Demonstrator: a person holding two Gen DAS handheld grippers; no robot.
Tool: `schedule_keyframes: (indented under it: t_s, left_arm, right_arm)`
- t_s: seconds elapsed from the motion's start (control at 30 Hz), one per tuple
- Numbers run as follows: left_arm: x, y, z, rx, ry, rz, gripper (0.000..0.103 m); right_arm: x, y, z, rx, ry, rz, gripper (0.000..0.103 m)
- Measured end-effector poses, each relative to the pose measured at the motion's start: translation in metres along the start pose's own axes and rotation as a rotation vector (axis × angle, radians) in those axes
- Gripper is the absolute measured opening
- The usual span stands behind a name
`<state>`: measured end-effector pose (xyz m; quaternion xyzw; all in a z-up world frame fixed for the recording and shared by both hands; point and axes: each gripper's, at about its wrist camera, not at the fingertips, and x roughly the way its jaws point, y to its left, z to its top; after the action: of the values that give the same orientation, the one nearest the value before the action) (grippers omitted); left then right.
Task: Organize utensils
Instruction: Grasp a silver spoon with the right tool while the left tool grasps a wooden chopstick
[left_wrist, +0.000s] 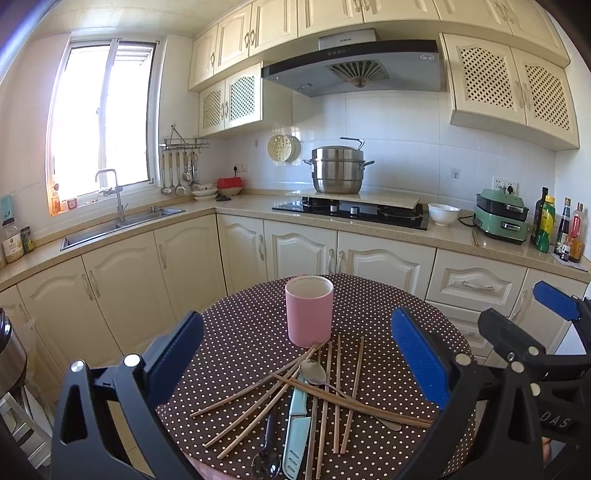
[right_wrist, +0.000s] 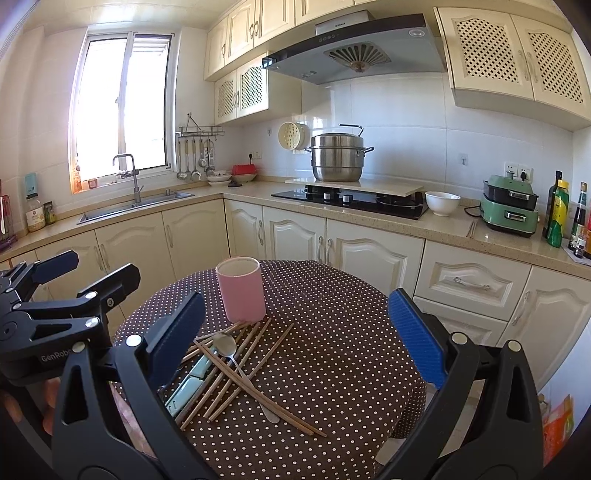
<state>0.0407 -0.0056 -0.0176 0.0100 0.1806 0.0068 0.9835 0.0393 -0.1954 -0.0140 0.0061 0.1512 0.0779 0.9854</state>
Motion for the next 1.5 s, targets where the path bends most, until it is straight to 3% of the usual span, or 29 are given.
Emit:
schedule_keyframes:
  t_s: [0.2,0.4,0.47,0.53,0.67,0.73,0.9,1.1,1.23,1.5]
  left_arm:
    - [0.032,0.002,-0.009,-0.015,0.088,-0.023,0.099]
    - [0.086,0.016,-0.032,-0.062,0.263,-0.003,0.099]
    - [0.104,0.023,-0.042,-0.09,0.33,-0.005,0.098]
    - [0.119,0.028,-0.051,-0.124,0.38,-0.024,0.096]
    - [0.143,0.037,-0.068,-0.199,0.476,-0.077,0.07]
    - [0.153,0.041,-0.077,-0.231,0.525,-0.099,0.064]
    - [0.166,0.048,-0.087,-0.268,0.572,-0.107,0.056]
    - [0.169,0.06,-0.088,-0.303,0.583,-0.096,0.055]
    - [0.171,0.066,-0.088,-0.309,0.588,-0.087,0.055]
    - [0.179,0.061,-0.093,-0.32,0.625,-0.106,0.055]
  right_arm:
    - [0.026,-0.006,-0.005,0.002,0.056,0.034,0.097]
    - [0.082,-0.019,-0.017,-0.048,0.181,0.085,0.096]
    - [0.105,-0.017,-0.025,-0.099,0.258,0.106,0.087]
    - [0.124,-0.013,-0.034,-0.139,0.321,0.145,0.069]
    - [0.162,0.002,-0.057,-0.234,0.481,0.254,0.046]
    - [0.178,0.009,-0.069,-0.259,0.562,0.313,0.035]
    - [0.2,0.02,-0.086,-0.276,0.65,0.39,0.034]
    - [0.199,0.027,-0.091,-0.296,0.672,0.459,0.033]
    - [0.199,0.035,-0.099,-0.324,0.702,0.471,0.032]
    - [0.22,0.035,-0.082,-0.264,0.69,0.466,0.033]
